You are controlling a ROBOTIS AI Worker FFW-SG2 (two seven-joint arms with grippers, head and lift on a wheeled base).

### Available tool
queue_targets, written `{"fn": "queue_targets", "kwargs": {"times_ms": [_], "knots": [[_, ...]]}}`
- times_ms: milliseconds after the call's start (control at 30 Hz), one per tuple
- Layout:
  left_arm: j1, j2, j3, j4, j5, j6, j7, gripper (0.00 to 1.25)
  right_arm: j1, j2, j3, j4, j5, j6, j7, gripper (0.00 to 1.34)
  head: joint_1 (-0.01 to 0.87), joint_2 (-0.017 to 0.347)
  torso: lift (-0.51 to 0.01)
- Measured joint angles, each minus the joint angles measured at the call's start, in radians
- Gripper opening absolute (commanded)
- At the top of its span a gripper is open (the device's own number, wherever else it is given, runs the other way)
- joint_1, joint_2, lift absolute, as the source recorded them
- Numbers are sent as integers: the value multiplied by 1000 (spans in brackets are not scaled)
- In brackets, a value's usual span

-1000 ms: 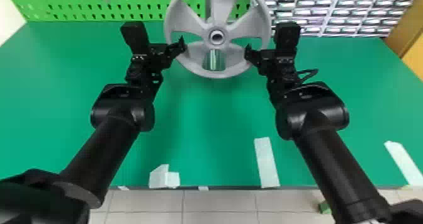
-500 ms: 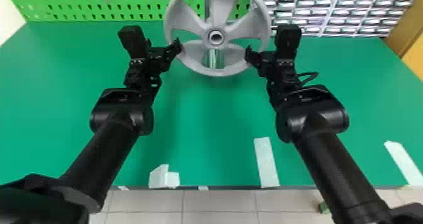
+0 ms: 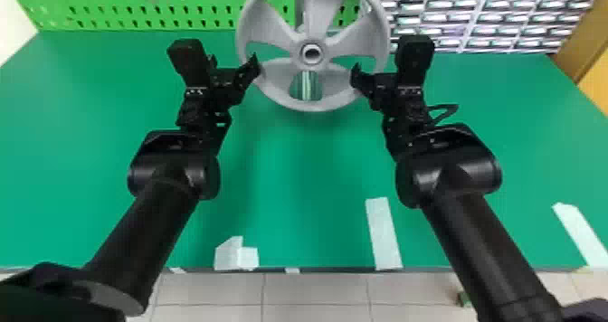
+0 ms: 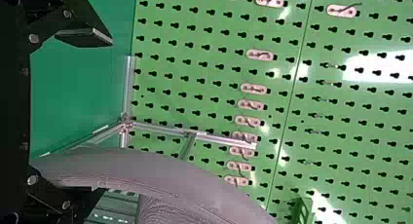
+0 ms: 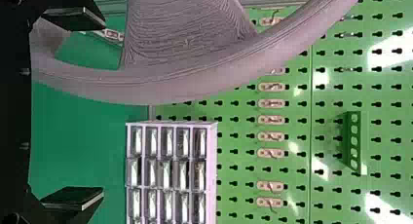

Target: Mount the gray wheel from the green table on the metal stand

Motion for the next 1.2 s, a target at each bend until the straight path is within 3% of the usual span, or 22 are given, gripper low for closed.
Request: {"fn": "queue_targets", "kwargs": {"times_ms": [1200], "knots": [[161, 18, 37, -293, -41, 72, 0, 959, 106, -2, 5, -185, -20, 0, 0, 1236, 868, 52, -93]]}}
